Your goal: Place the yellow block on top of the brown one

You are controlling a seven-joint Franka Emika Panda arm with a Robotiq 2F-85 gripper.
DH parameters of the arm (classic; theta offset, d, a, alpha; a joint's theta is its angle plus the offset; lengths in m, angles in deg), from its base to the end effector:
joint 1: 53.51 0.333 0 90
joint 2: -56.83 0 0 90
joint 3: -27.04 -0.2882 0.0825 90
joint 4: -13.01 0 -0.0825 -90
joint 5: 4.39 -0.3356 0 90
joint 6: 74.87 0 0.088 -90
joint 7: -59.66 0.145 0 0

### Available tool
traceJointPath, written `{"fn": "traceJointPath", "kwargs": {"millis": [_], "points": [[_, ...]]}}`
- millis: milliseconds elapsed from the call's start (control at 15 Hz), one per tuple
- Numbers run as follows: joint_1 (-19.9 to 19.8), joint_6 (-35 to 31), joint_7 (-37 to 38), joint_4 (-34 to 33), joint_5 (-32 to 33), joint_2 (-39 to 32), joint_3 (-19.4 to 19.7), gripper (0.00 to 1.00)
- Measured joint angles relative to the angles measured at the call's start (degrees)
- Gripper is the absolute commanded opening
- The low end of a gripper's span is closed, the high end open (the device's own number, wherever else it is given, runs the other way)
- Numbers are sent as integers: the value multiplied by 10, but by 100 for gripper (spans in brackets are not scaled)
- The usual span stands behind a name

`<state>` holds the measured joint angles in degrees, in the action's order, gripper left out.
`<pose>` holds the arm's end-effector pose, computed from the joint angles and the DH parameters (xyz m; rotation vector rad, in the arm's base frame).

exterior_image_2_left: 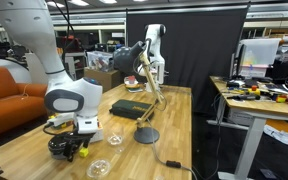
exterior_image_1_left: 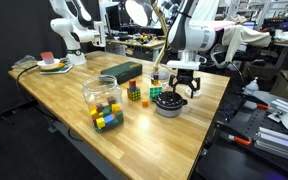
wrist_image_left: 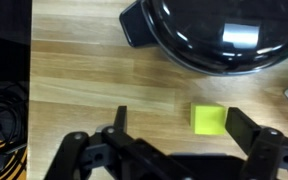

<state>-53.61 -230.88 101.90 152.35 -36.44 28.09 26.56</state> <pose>0.4135 -0.0080 0.0738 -2.4404 1.7936 0.3858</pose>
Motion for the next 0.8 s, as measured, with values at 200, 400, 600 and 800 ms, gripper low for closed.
{"fn": "traceJointPath", "kwargs": {"millis": [200,400,600,800], "points": [[7,-15,0,2,0,0,-3,100],[19,-34,0,-1,0,-1,-3,100],[30,-50,0,-4,2,-4,-3,96],[36,-58,0,-6,3,-7,-3,69]]}}
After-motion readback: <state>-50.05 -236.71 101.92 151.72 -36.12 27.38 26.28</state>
